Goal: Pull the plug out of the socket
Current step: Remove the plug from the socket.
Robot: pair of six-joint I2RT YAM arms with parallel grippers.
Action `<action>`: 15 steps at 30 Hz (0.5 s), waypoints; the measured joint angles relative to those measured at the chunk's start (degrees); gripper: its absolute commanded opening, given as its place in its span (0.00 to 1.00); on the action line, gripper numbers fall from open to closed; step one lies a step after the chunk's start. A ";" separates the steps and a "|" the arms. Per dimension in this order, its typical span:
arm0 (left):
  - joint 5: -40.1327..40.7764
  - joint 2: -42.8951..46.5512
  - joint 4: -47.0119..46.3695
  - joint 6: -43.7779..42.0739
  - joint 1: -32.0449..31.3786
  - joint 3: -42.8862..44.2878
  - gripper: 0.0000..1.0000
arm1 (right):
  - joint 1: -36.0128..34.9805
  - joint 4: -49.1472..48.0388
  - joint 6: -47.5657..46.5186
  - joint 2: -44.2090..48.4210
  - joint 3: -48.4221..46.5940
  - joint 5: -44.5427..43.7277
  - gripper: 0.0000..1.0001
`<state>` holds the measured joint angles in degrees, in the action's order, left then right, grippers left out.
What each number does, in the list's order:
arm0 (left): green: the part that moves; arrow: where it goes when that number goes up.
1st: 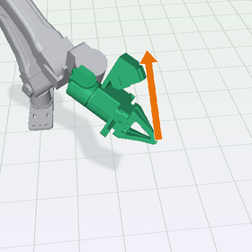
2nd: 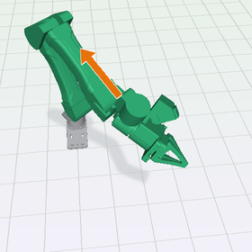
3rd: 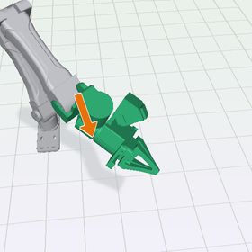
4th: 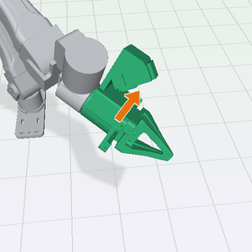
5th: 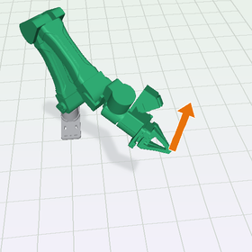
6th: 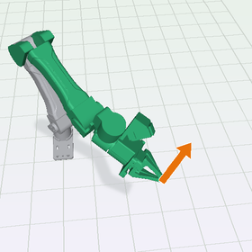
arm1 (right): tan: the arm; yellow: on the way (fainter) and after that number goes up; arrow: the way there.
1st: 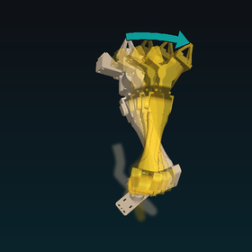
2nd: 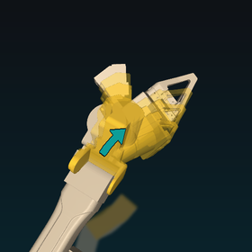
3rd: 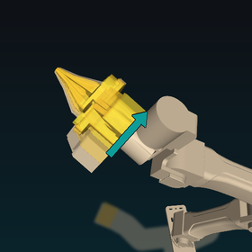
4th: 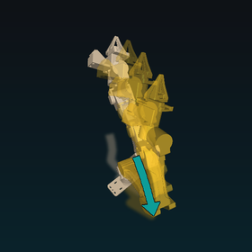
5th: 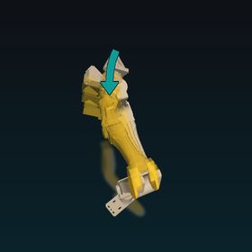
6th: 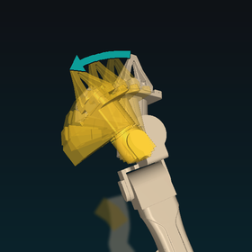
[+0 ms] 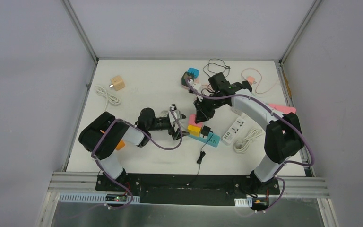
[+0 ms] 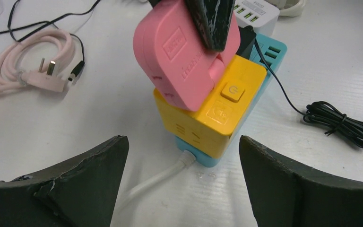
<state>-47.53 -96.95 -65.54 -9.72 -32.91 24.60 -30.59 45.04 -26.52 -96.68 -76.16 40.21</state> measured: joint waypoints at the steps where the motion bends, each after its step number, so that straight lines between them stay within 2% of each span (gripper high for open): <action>1: -0.63 -0.15 0.04 -0.02 0.04 0.39 0.87 | -0.15 0.00 -0.17 0.09 0.00 -0.22 0.13; 9: -7.74 -8.70 -5.70 0.83 0.13 4.59 0.77 | -0.42 -0.17 -1.70 0.52 0.39 -0.76 0.00; 15: -11.45 -13.57 -9.09 3.06 0.13 6.88 0.73 | -0.66 -0.46 -2.71 0.87 0.92 -0.50 0.00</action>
<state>-58.98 -110.52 -74.63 -6.66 -32.77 31.48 -31.24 44.58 -29.23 -95.81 -75.24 39.70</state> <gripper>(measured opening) 0.747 0.231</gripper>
